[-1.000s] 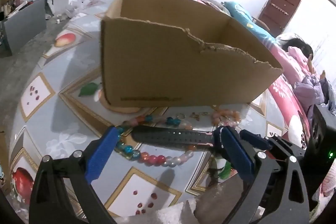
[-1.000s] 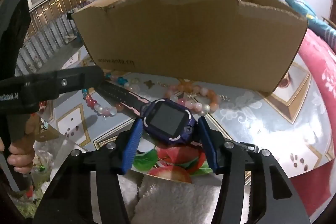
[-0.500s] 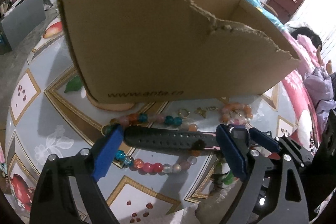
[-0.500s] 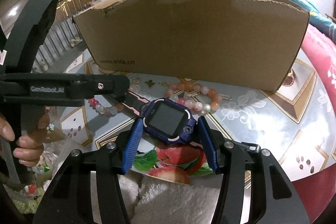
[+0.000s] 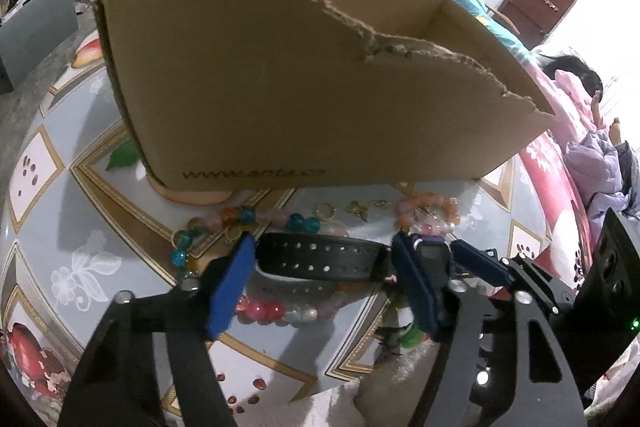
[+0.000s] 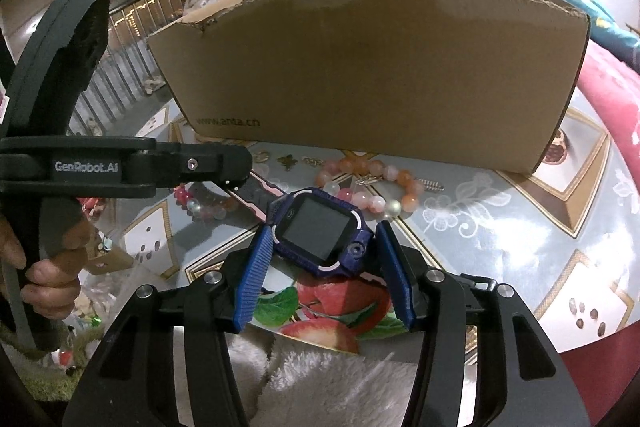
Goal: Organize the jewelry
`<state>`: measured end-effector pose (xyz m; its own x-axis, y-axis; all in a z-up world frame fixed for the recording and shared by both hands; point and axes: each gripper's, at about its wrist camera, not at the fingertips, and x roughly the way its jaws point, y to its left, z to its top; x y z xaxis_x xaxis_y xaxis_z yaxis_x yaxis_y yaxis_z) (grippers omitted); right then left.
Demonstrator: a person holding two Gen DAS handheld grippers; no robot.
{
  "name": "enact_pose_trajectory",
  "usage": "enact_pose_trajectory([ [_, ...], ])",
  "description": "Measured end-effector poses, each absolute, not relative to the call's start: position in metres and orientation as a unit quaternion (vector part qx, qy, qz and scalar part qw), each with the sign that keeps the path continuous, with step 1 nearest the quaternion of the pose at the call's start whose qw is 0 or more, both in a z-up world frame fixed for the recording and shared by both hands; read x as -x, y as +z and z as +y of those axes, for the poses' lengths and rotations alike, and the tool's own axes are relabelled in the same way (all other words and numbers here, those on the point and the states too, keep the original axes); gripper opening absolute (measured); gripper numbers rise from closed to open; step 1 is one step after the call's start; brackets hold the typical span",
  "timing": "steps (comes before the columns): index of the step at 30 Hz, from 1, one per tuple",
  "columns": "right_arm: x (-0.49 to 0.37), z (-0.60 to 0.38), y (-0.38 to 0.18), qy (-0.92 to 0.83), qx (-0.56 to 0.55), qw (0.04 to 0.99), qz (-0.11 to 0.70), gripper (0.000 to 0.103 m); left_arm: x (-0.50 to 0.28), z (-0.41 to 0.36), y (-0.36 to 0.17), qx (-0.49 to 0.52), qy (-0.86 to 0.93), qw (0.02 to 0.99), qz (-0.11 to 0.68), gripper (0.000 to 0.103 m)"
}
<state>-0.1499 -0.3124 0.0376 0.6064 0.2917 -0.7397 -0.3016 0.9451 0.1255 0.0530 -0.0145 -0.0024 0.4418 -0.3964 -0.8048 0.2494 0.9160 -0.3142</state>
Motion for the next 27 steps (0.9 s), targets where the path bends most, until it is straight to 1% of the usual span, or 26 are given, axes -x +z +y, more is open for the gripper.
enact_pose_trajectory([
  [3,0.15,-0.312,0.038,0.165,0.008,0.895,0.414,0.05,-0.049,-0.015,0.002,0.071,-0.194,0.85,0.484,0.051],
  [5,0.15,-0.311,0.035,0.162,0.011,0.894,0.418,0.05,-0.044,-0.02,0.006,0.055,-0.198,0.856,0.475,0.039],
  [8,0.151,-0.311,0.035,0.163,0.009,0.893,0.419,0.05,-0.038,-0.032,0.009,0.026,-0.198,0.864,0.462,0.03],
  [11,0.153,-0.317,0.039,0.165,-0.003,0.892,0.421,0.048,-0.033,-0.041,0.009,-0.006,-0.187,0.872,0.452,0.025],
  [18,0.17,-0.358,0.05,0.125,-0.04,0.893,0.43,0.048,-0.032,-0.042,0.007,-0.014,-0.179,0.875,0.449,0.024],
  [22,0.173,-0.379,0.045,0.08,-0.057,0.889,0.447,0.048,-0.031,-0.042,0.006,-0.02,-0.177,0.876,0.447,0.024],
  [24,0.172,-0.384,0.041,0.073,-0.071,0.886,0.451,0.042,-0.031,-0.044,0.007,-0.025,-0.177,0.877,0.445,0.024],
  [26,0.169,-0.389,0.041,0.079,-0.08,0.889,0.444,0.04,-0.03,-0.046,0.007,-0.03,-0.175,0.878,0.444,0.024],
  [27,0.167,-0.386,0.04,0.086,-0.083,0.887,0.447,0.034,-0.03,-0.047,0.007,-0.032,-0.175,0.879,0.443,0.024],
])
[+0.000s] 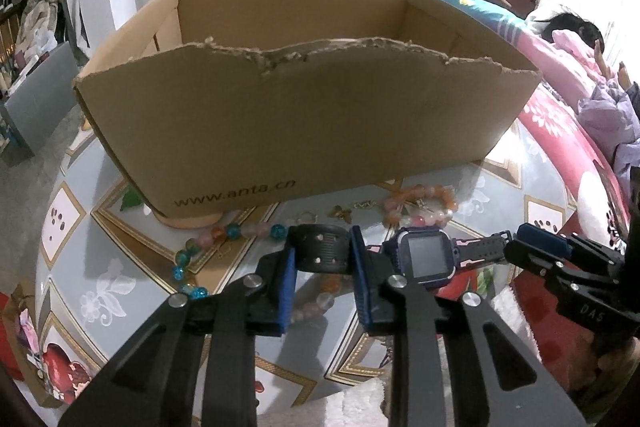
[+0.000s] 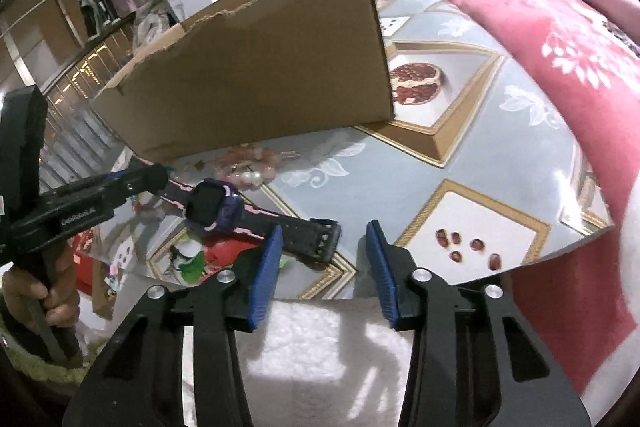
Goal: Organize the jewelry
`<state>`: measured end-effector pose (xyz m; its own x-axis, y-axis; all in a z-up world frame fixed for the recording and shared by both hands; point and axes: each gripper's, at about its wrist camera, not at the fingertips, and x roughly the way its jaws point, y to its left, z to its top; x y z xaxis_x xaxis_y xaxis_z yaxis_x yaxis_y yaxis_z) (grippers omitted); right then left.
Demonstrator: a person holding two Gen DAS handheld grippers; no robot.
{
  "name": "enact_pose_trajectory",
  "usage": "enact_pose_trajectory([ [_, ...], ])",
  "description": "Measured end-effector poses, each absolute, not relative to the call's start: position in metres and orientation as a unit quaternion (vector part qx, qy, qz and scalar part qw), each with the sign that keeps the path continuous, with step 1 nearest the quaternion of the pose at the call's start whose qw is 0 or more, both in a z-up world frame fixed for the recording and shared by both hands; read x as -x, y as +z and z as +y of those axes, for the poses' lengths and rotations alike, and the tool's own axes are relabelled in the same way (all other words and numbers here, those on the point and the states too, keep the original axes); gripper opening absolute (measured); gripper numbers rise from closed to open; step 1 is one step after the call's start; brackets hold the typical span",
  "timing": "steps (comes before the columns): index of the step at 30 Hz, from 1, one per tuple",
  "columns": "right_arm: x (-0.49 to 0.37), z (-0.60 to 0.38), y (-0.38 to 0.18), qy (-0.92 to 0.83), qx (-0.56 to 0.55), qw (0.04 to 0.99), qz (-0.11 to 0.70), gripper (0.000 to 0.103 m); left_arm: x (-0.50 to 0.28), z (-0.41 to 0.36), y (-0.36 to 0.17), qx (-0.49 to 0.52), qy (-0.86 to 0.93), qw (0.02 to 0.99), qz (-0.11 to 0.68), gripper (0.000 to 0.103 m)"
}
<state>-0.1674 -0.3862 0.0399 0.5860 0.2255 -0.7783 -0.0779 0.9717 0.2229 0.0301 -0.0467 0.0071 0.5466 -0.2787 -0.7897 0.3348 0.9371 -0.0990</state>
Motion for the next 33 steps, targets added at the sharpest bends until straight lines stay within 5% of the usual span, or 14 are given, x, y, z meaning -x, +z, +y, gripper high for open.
enact_pose_trajectory([
  [13,0.16,-0.39,0.049,0.147,-0.185,0.883,0.404,0.019,-0.028,-0.052,0.008,-0.042,-0.169,0.883,0.436,0.024],
  [33,0.16,-0.37,0.053,0.113,-0.103,0.908,0.389,0.003,-0.021,-0.047,0.018,-0.036,-0.186,0.888,0.419,0.024],
])
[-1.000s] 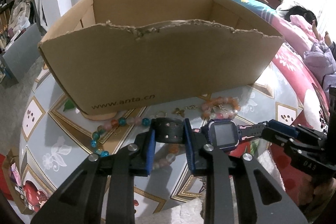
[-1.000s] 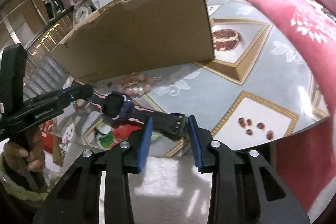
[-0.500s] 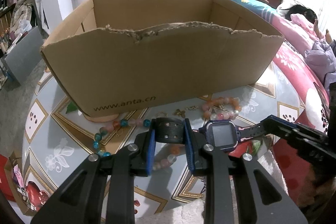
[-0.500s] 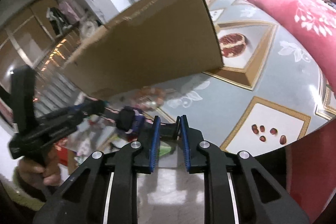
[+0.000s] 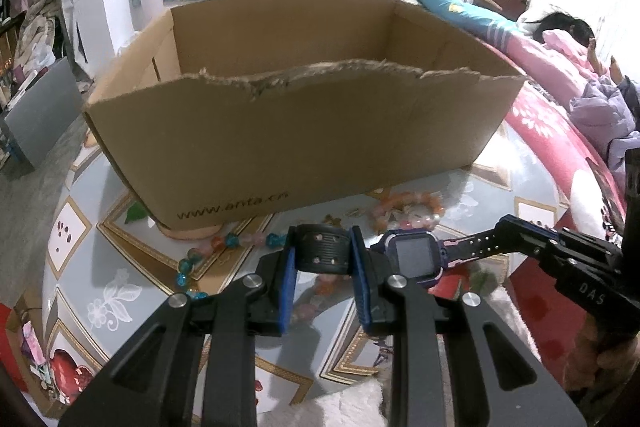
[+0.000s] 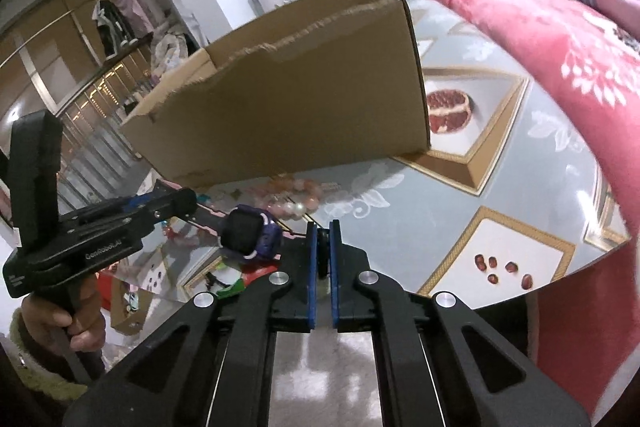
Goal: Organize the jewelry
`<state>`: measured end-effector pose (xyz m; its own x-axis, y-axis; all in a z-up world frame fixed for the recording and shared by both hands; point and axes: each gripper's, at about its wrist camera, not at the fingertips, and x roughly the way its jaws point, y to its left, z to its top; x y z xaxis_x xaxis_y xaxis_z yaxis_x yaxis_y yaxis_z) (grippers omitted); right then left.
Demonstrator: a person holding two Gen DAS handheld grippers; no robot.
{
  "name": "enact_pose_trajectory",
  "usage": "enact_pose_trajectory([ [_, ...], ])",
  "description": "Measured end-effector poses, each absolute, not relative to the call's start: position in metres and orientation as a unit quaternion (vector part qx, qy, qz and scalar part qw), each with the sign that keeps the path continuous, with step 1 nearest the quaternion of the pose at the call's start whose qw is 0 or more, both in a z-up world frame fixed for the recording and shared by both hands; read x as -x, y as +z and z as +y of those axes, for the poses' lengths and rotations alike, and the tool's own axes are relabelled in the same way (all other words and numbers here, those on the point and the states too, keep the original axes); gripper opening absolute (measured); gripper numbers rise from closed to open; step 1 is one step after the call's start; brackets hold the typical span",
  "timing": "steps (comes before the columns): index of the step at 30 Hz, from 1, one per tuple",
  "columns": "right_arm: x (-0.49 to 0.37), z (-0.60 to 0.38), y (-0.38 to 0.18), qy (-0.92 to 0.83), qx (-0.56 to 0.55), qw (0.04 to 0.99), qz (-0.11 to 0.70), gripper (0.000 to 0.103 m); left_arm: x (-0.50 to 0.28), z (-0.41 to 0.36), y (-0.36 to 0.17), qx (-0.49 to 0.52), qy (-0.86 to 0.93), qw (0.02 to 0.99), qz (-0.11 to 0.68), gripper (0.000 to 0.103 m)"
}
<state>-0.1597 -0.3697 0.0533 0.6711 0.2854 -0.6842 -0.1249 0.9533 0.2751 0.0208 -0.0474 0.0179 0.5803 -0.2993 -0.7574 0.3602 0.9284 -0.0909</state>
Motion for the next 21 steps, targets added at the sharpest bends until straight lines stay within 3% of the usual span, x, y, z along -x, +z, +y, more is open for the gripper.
enact_pose_trajectory([
  [7,0.167,-0.371,0.094,0.127,-0.074,0.928,0.343,0.003,-0.006,-0.04,0.048,-0.022,-0.208,0.899,0.385,0.024],
  [15,0.131,-0.364,0.171,0.179,-0.022,0.949,0.26,0.003,-0.035,-0.024,0.13,-0.002,-0.229,0.918,0.322,0.024],
  [18,0.074,-0.355,0.184,0.203,-0.002,0.938,0.28,0.003,-0.071,-0.021,0.149,-0.01,-0.216,0.922,0.321,0.024],
  [21,0.011,-0.344,0.181,0.214,0.005,0.915,0.341,0.003,-0.123,-0.02,0.147,-0.011,-0.206,0.907,0.368,0.024],
])
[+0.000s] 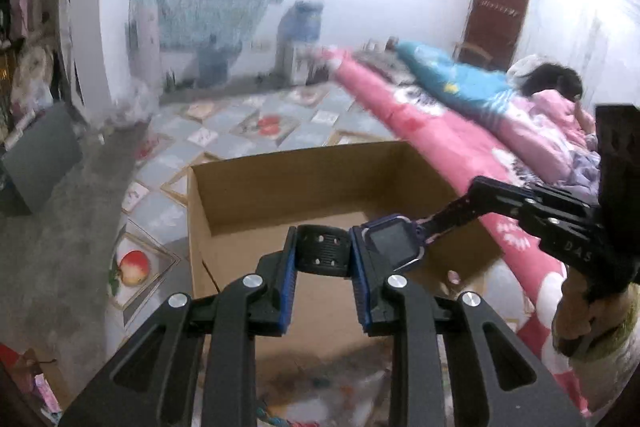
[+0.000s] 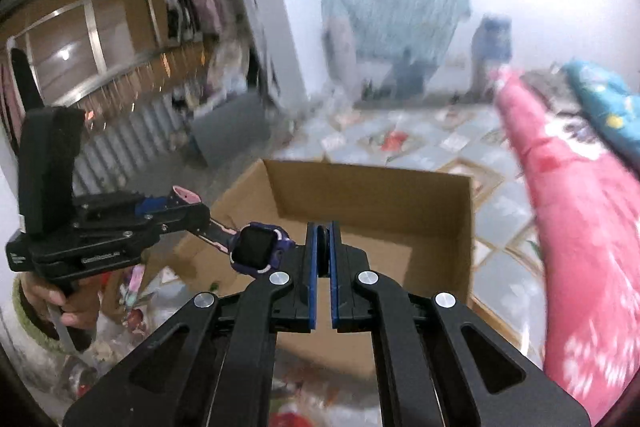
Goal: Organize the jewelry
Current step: 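Carry the smartwatch over the cardboard box and release it inside with both grippers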
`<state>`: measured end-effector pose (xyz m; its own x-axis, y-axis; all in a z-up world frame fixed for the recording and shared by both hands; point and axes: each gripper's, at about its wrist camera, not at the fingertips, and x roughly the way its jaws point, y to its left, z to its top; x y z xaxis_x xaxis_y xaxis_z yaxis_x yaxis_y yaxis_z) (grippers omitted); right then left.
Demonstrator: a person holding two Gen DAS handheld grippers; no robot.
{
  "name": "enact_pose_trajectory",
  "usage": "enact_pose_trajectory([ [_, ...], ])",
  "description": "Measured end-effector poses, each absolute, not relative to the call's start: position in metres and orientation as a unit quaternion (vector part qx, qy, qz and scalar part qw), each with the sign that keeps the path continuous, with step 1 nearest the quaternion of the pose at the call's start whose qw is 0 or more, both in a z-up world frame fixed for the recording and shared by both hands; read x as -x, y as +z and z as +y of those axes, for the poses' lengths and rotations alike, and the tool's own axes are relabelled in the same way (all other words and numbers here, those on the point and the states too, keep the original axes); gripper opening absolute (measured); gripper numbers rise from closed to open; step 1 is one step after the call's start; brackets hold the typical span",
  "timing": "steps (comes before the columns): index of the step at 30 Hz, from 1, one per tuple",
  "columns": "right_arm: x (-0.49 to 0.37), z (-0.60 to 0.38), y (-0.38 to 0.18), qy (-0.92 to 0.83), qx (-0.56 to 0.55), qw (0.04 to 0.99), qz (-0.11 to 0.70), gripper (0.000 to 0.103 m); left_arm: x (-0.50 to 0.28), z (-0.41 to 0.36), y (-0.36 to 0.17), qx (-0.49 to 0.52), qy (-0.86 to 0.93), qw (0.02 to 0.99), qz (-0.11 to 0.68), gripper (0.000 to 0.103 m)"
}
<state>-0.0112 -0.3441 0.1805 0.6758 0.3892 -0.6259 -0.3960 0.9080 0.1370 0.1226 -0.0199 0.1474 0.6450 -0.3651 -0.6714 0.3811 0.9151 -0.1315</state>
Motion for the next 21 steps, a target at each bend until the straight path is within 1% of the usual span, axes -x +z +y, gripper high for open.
enact_pose_trajectory([
  [1,-0.012,-0.34,0.174,0.212,0.007,0.904,0.37,0.003,-0.143,-0.021,0.143,-0.015,-0.196,0.9,0.39,0.024],
  [3,-0.048,-0.33,0.162,0.204,0.022,0.889,0.41,0.003,-0.171,-0.027,0.135,-0.035,-0.188,0.892,0.41,0.024],
  [7,-0.096,-0.306,0.132,0.173,0.076,0.868,0.459,0.003,-0.229,-0.038,0.107,-0.049,-0.172,0.864,0.47,0.024],
  [10,-0.11,-0.295,0.113,0.151,0.116,0.862,0.47,0.003,-0.256,-0.049,0.088,-0.069,-0.16,0.85,0.497,0.024],
  [13,-0.13,-0.303,0.099,0.148,0.092,0.842,0.51,0.003,-0.272,-0.061,0.072,-0.098,-0.146,0.836,0.52,0.026],
  [15,-0.136,-0.305,0.099,0.139,0.093,0.841,0.514,0.004,-0.276,-0.065,0.069,-0.116,-0.135,0.833,0.523,0.034],
  [16,-0.137,-0.306,0.1,0.131,0.105,0.846,0.506,0.004,-0.277,-0.067,0.069,-0.125,-0.131,0.835,0.519,0.041],
  [17,-0.139,-0.305,0.102,0.124,0.112,0.848,0.502,0.007,-0.277,-0.068,0.07,-0.128,-0.133,0.838,0.514,0.043],
  [18,-0.139,-0.307,0.103,0.118,0.113,0.85,0.501,0.008,-0.277,-0.068,0.072,-0.125,-0.134,0.839,0.512,0.046],
  [20,-0.14,-0.313,0.103,0.119,0.097,0.848,0.506,0.009,-0.276,-0.067,0.076,-0.114,-0.137,0.843,0.508,0.057],
  [21,-0.14,-0.315,0.103,0.118,0.096,0.849,0.506,0.01,-0.276,-0.066,0.078,-0.109,-0.137,0.846,0.503,0.057],
])
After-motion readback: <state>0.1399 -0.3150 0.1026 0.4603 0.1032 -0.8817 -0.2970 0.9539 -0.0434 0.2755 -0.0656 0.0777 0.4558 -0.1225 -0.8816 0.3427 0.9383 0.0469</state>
